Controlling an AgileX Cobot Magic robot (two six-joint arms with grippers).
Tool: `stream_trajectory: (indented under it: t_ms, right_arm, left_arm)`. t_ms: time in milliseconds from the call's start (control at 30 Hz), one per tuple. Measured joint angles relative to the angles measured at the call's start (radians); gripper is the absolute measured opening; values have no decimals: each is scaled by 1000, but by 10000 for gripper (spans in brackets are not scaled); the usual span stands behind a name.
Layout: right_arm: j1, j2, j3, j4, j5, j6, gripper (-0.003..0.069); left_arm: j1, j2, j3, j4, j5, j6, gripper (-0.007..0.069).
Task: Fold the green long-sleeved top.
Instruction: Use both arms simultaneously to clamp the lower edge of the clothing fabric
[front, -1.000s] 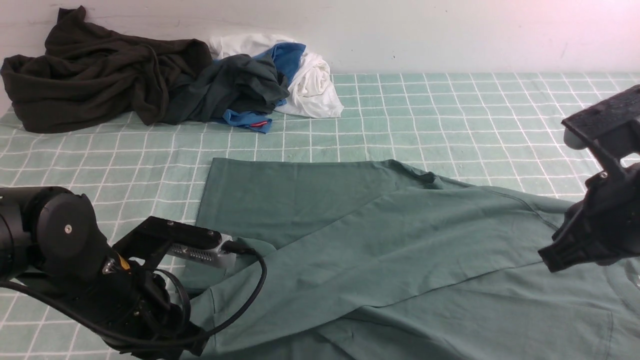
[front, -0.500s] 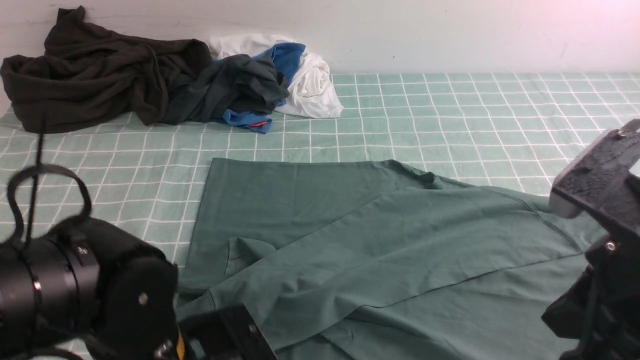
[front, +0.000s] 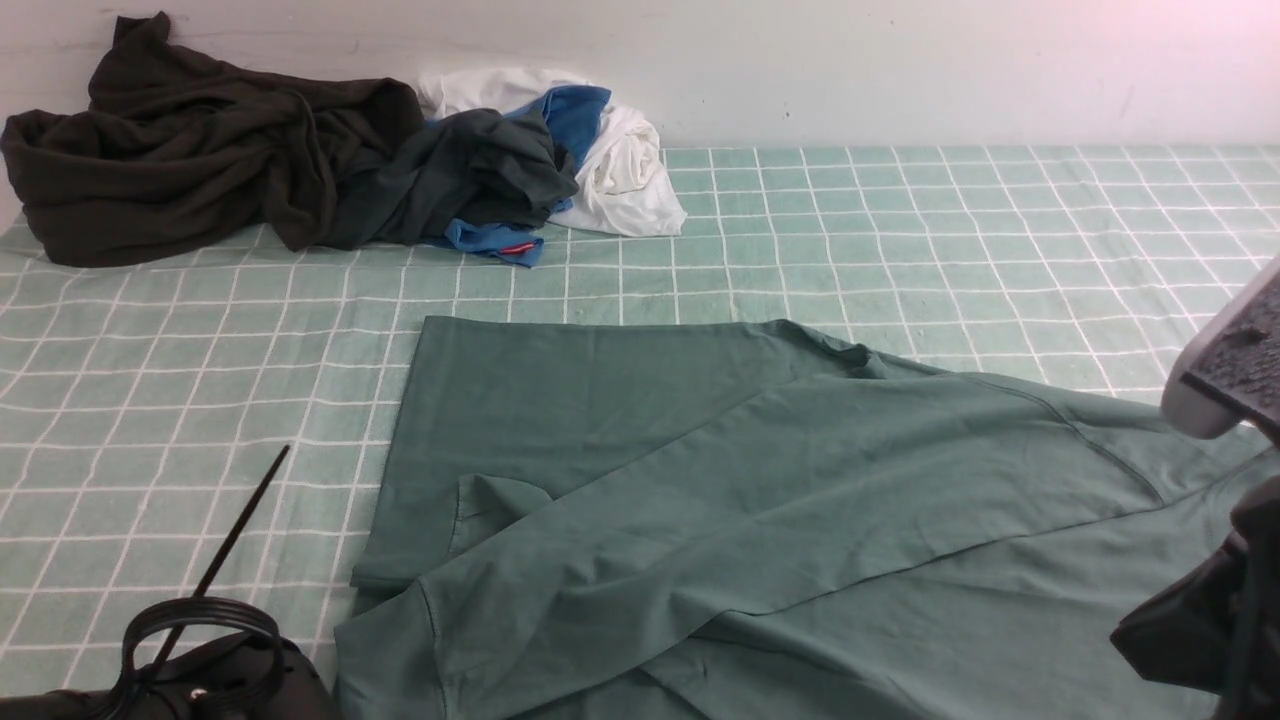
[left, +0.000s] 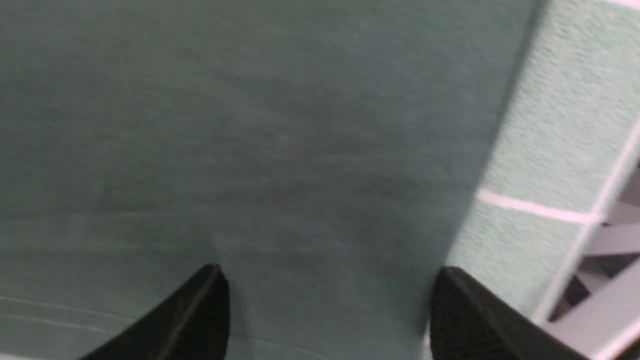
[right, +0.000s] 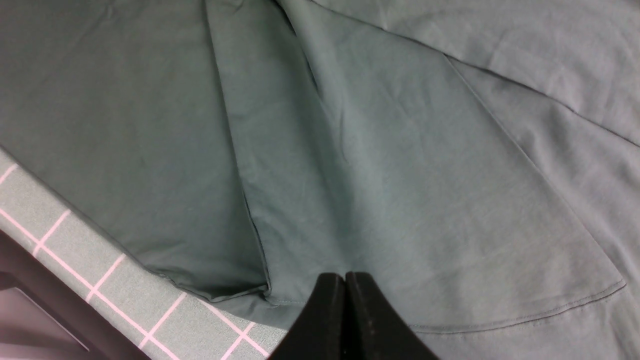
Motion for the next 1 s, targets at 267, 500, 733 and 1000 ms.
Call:
stream_trajectory:
  t_ms: [267, 500, 733, 1000]
  right_arm:
    - [0, 0, 2, 0, 1, -6, -14]
    - [0, 0, 2, 0, 1, -10, -14]
    - [0, 0, 2, 0, 2, -13, -14]
    - [0, 0, 2, 0, 2, -13, -14]
  left_arm:
    - [0, 0, 0, 20, 6, -8, 493]
    - [0, 0, 24, 8, 3, -8, 493]
    - [0, -4, 41, 10, -19, -37, 429]
    - [0, -7, 41, 6, -27, -113, 233]
